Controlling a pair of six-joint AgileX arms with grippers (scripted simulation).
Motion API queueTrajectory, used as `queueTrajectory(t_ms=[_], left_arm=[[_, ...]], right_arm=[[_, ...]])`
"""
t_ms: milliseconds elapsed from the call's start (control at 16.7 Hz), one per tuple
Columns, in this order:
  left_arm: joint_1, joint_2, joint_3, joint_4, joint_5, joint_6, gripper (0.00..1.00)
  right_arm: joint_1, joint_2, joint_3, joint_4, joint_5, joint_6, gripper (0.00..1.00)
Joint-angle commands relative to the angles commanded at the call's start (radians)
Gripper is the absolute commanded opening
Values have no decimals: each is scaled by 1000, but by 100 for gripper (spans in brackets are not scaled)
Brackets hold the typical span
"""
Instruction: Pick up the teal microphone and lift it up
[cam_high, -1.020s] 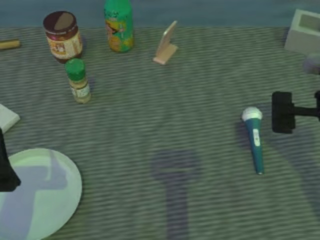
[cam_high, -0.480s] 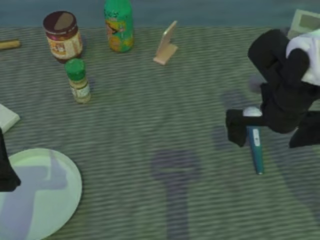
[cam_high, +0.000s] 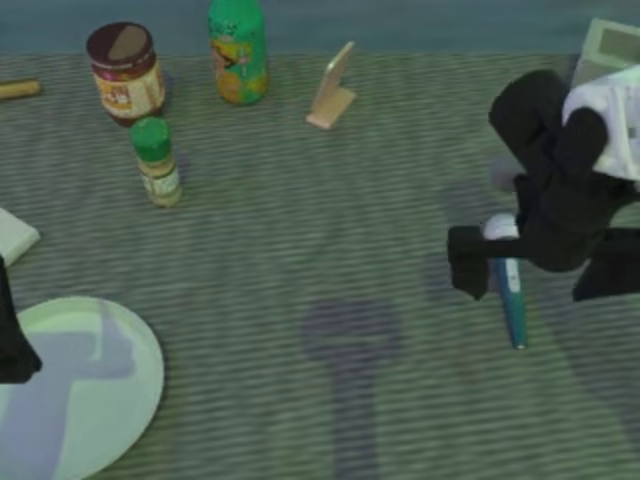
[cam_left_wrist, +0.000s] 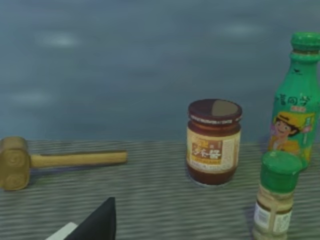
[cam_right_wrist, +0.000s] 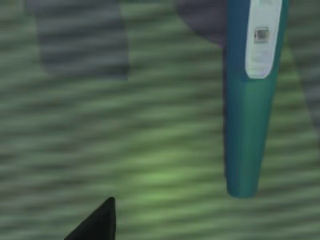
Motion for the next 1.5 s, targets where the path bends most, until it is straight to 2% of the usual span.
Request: queueTrajectory(t_ms=[420,780,1500], left_arm=[[0,0,0,0,0,0,100],[0,0,0,0,0,0,100],[0,0,0,0,0,0,100]], right_arm=[[-6,180,-93,280,1,-4,100],[-7,204,-104,311,1,-4,100],[-7,204,-104,311,1,-4,10]])
